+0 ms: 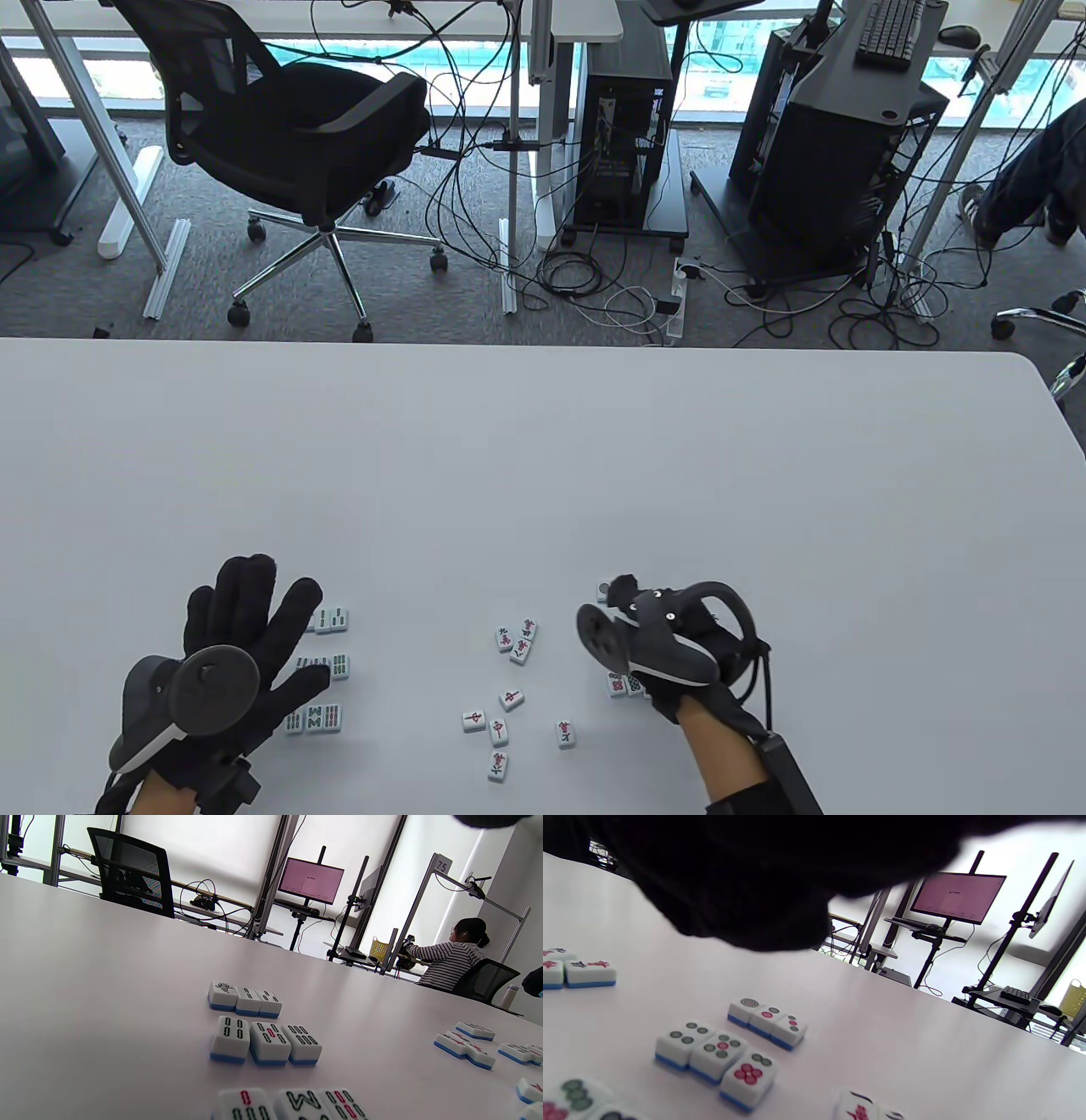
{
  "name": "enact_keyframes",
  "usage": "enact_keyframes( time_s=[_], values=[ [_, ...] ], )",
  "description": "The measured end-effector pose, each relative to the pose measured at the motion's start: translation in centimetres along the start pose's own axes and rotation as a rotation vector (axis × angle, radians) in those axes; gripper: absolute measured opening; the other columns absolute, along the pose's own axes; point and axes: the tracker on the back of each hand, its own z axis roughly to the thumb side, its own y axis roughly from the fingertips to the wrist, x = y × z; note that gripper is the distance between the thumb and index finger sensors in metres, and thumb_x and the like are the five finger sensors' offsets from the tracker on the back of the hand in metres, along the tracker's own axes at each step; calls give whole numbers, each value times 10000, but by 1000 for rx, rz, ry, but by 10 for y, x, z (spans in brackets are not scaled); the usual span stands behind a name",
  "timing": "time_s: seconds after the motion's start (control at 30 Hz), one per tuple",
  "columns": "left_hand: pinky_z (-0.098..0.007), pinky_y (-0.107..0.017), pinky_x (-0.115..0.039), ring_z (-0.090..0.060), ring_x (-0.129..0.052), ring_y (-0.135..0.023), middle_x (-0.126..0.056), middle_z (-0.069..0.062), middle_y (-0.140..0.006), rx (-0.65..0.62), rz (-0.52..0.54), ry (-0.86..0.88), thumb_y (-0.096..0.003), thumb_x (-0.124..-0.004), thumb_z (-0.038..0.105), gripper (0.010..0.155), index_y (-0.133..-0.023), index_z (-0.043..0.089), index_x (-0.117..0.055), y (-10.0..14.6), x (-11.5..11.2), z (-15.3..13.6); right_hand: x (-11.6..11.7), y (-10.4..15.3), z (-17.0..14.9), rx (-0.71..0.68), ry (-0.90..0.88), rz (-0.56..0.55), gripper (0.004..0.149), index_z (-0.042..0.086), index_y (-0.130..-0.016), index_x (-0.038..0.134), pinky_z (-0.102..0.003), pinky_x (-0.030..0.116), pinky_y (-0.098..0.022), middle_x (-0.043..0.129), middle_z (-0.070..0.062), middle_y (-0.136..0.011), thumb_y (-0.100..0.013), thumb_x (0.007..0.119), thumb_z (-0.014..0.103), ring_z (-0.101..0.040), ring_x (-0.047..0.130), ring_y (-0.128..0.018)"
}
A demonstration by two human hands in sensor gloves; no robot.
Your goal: Mahjong suit sorting
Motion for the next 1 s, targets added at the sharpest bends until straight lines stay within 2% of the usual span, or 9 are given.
enact_keyframes(
  time_s=[0.1,0.3,0.57,0.77,1.0],
  values=[
    [-552,-789,-35,-162,100,-1100,116,162,-1090,-2,-4,-4,-380,-603,732,823,-1074,450,-264,0,-1,1,24,18,-23,53,0,91,577,79,-830,806,-275,827,-53,989,2,-309,-329,884,356,-96,898,-54],
    [-553,-789,-36,-163,100,-1100,116,161,-1090,-1,-15,-12,-378,-603,734,825,-1074,450,-262,0,-2,1,55,33,-32,66,10,174,576,85,-833,801,-274,829,-56,989,4,-314,-330,881,355,-96,901,-58],
    [-552,-789,-36,-162,99,-1100,116,161,-1090,1,-26,-15,-379,-602,734,824,-1074,449,-262,-1,-3,2,68,29,-22,49,14,207,577,91,-839,796,-276,829,-61,988,4,-321,-333,876,355,-97,902,-64],
    [-552,-790,-36,-162,99,-1100,116,162,-1090,-1,-24,-8,-379,-602,733,823,-1073,449,-263,-1,-3,2,68,30,-20,51,35,227,591,95,-876,760,-288,839,-83,998,-12,-365,-349,861,343,-116,922,-94],
    [-553,-790,-37,-162,96,-1101,113,162,-1091,0,-24,-8,-379,-603,732,822,-1074,448,-267,-1,-3,2,37,27,-6,30,-40,127,562,102,-857,790,-289,831,-74,999,-19,-352,-357,855,349,-118,914,-82]
  ],
)
